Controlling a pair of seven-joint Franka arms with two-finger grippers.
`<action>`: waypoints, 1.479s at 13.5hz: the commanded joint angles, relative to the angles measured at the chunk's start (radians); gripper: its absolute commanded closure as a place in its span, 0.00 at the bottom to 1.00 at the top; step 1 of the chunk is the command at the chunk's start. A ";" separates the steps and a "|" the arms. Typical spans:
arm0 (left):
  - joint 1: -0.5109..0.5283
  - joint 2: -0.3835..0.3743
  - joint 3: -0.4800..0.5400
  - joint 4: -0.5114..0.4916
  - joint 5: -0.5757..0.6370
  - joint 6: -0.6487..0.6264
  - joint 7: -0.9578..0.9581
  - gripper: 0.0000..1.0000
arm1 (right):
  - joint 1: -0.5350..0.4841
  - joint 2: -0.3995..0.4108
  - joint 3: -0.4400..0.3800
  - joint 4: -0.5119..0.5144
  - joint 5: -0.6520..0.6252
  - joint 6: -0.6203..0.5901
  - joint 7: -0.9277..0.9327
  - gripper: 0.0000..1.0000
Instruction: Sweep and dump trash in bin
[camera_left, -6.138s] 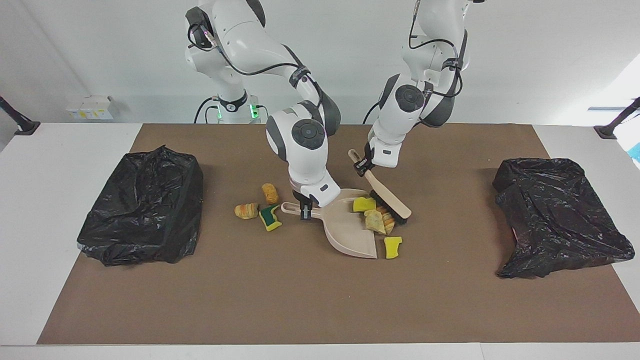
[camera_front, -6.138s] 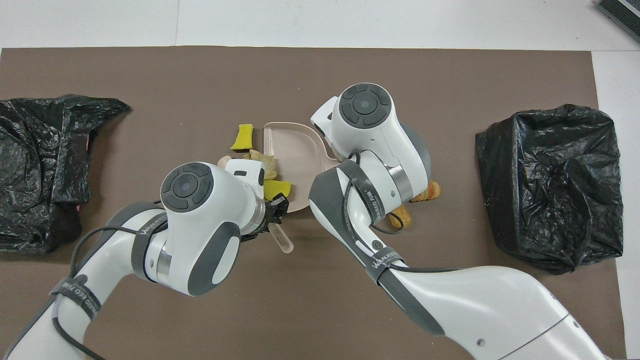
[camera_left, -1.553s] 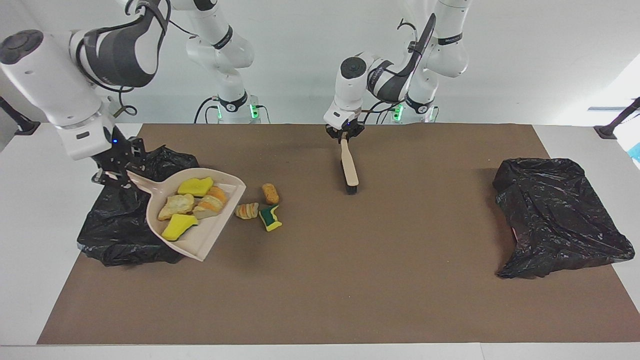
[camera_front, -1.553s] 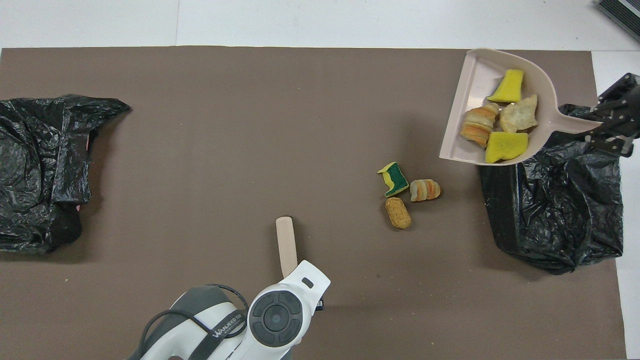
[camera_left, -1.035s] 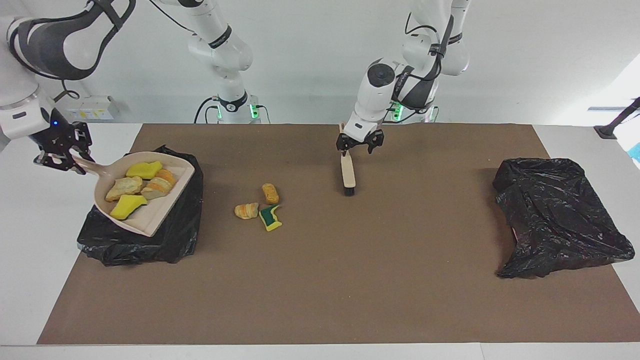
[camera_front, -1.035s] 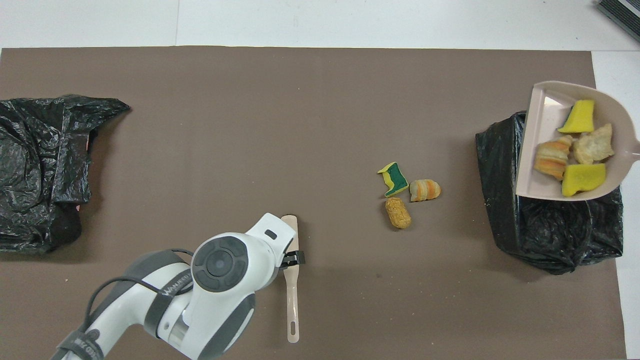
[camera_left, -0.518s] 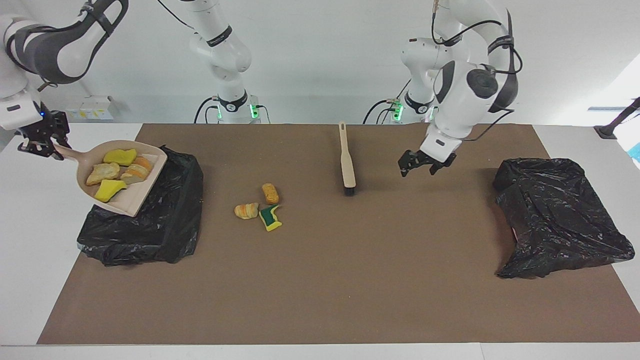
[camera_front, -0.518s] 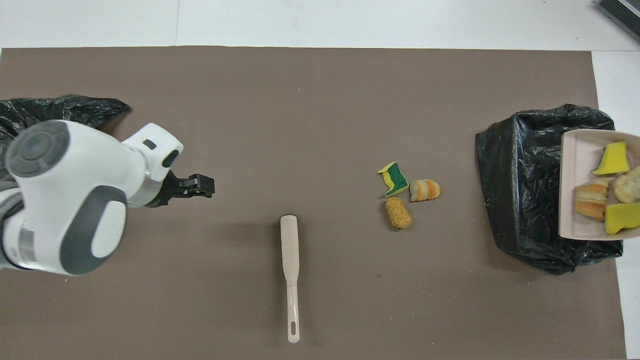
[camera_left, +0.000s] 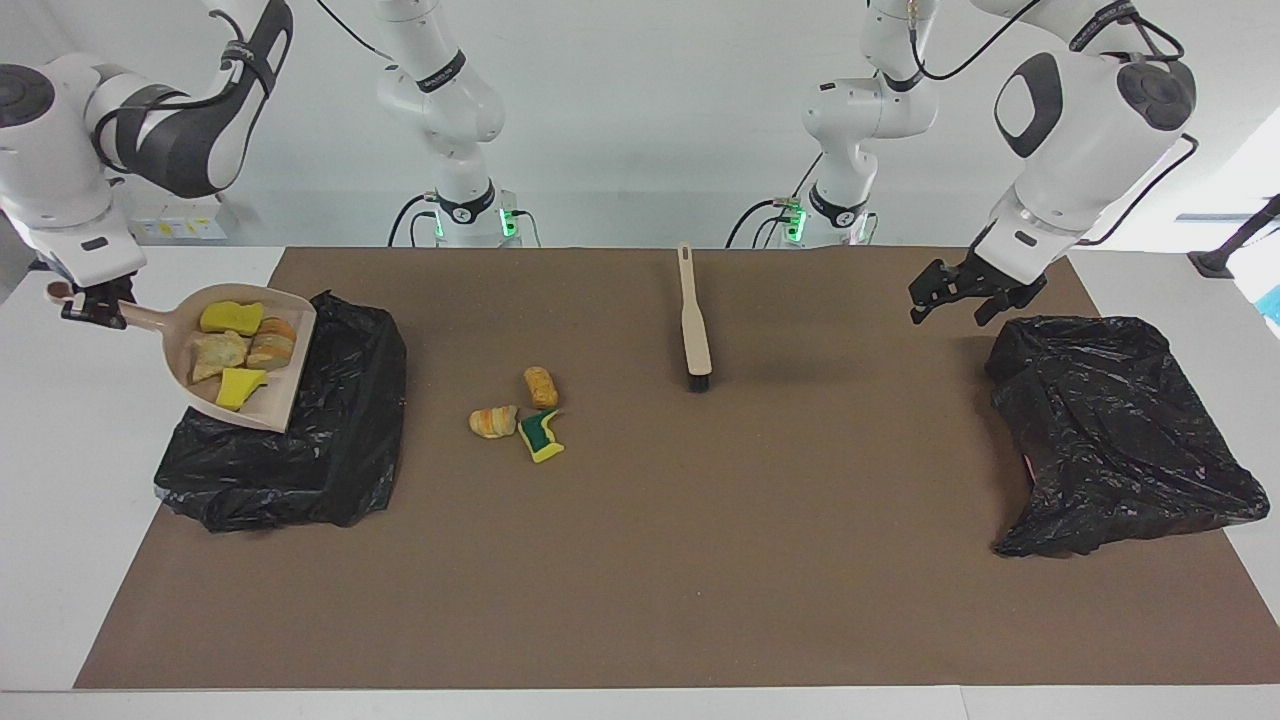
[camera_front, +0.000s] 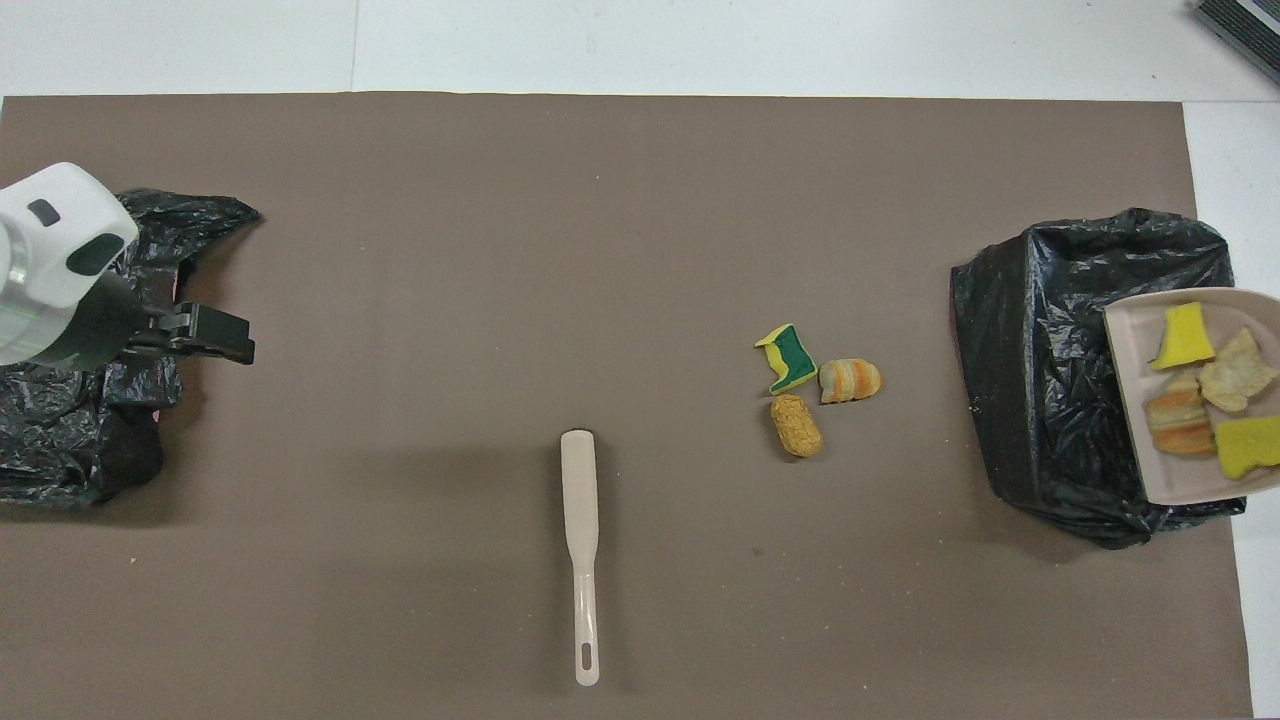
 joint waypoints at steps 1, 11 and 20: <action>0.014 0.016 -0.015 0.099 0.031 -0.101 0.024 0.00 | 0.044 -0.021 0.003 -0.022 -0.095 0.022 0.020 1.00; 0.044 -0.028 -0.015 0.110 0.063 -0.158 0.067 0.00 | 0.165 -0.043 0.015 0.030 -0.299 0.006 0.017 1.00; 0.047 -0.025 -0.015 0.117 0.064 -0.159 0.068 0.00 | 0.203 -0.086 0.017 0.030 -0.433 -0.039 0.051 1.00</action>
